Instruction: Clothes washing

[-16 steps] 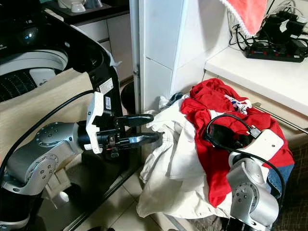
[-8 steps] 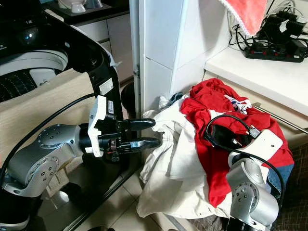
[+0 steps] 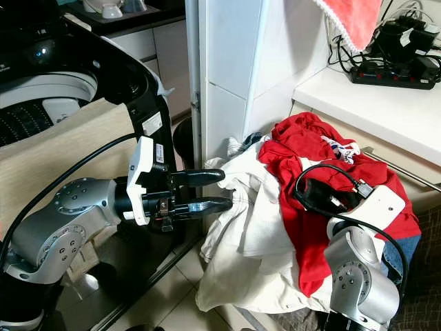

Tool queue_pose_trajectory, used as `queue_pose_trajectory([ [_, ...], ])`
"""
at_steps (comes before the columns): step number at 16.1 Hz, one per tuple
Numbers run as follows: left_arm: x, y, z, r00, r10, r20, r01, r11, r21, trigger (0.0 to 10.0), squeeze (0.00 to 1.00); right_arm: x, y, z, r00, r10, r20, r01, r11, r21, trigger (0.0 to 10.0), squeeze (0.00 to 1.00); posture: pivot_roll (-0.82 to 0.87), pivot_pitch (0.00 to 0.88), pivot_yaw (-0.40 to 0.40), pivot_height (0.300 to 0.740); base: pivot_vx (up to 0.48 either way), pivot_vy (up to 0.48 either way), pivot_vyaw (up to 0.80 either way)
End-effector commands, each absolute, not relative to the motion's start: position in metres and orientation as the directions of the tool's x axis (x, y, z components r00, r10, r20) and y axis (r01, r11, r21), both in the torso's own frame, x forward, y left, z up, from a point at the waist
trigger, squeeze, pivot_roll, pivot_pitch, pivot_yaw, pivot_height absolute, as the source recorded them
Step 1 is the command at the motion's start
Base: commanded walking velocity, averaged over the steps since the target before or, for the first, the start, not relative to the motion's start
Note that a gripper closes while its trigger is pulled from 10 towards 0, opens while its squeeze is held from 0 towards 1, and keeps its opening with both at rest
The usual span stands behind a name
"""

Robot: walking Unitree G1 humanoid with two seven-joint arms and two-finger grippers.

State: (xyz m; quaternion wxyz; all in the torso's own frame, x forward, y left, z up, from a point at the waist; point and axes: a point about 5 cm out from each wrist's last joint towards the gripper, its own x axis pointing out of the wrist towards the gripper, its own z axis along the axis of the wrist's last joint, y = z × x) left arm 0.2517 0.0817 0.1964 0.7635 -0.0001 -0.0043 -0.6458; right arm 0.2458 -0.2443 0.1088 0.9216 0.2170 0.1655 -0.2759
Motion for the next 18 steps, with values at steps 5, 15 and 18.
queue_pose_trajectory([
  [5, 0.250, 0.081, 0.197, 0.167, -0.986, 0.007, 0.986, 0.167, 0.007, 10.0, 0.00, 0.250, -0.244, 0.122, 0.825, -0.426, -0.370, 0.547, 0.766, 0.337, 0.0, 0.00, -0.13, 0.000, 0.010, 0.740, 0.000, 0.000, 0.00],
  [15, 0.283, 0.073, 0.257, 0.372, -0.886, 0.276, 0.907, 0.410, 0.095, 10.0, 1.00, 0.261, -0.192, 0.243, 0.921, 0.364, 0.136, -0.387, 0.831, 0.401, 0.0, 0.00, -0.16, 0.000, 0.020, 0.740, 0.000, 0.000, 0.00],
  [18, 0.279, 0.057, 0.253, 0.342, -0.900, 0.270, 0.931, 0.364, 0.034, 10.0, 1.00, 0.267, -0.170, 0.250, 0.877, 0.450, 0.167, -0.475, 0.764, 0.437, 0.0, 0.00, -0.15, 0.000, 0.005, 0.740, 0.000, 0.000, 0.00],
])
